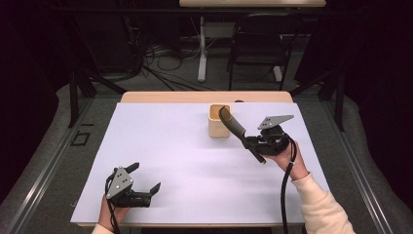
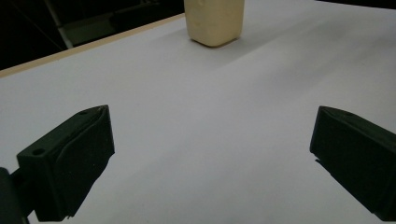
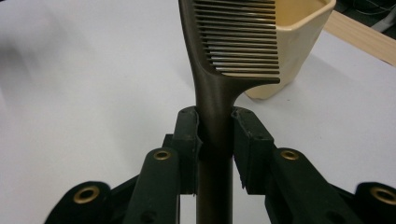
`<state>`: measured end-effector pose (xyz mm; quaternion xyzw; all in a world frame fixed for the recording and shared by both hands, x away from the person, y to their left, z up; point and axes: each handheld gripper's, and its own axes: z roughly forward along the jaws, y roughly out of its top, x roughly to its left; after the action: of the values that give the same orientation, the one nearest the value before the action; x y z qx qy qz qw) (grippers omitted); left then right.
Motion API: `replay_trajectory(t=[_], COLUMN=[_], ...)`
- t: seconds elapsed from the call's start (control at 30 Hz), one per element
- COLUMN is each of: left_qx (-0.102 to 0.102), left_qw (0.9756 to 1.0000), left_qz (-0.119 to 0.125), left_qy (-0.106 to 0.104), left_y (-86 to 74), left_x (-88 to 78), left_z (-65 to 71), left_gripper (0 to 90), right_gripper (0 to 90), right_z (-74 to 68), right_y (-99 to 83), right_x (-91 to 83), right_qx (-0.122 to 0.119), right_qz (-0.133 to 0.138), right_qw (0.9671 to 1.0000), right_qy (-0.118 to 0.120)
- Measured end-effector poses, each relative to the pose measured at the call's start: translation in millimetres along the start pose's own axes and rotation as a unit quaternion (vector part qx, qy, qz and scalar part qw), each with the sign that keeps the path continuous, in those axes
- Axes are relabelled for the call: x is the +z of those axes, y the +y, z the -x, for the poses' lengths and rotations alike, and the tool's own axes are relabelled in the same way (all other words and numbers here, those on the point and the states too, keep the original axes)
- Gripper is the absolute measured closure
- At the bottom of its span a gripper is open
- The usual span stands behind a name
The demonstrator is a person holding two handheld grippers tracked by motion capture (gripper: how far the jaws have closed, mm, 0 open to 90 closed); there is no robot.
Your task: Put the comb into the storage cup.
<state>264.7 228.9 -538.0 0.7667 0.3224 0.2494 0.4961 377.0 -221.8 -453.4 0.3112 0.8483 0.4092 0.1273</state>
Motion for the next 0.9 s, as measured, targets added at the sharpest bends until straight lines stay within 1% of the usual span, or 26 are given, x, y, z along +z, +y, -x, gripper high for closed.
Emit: replay_trajectory(t=[0.3, 0.53, 0.9], left_qx=[0.0, 0.0, 0.0], left_qw=[1.0, 1.0, 1.0], left_qz=[0.001, 0.001, 0.0], left_qy=[0.0, 0.001, 0.001], left_y=[0.1, 0.1, 0.0], left_x=[0.2, -0.2, 1.8], left_z=[0.1, -0.3, 0.0], left_gripper=[0.0, 0.0, 0.0], right_gripper=[72.5, 72.5, 72.6], right_z=[-0.3, -0.6, 3.4], right_y=[12.3, 22.4, 36.0], right_x=[1.3, 5.8, 8.5], right_qx=[-0.007, -0.013, -0.027], right_qz=[0.017, 0.02, 0.025], right_qw=[0.9998, 0.9997, 0.9993], right_qy=[-0.005, -0.007, -0.013])
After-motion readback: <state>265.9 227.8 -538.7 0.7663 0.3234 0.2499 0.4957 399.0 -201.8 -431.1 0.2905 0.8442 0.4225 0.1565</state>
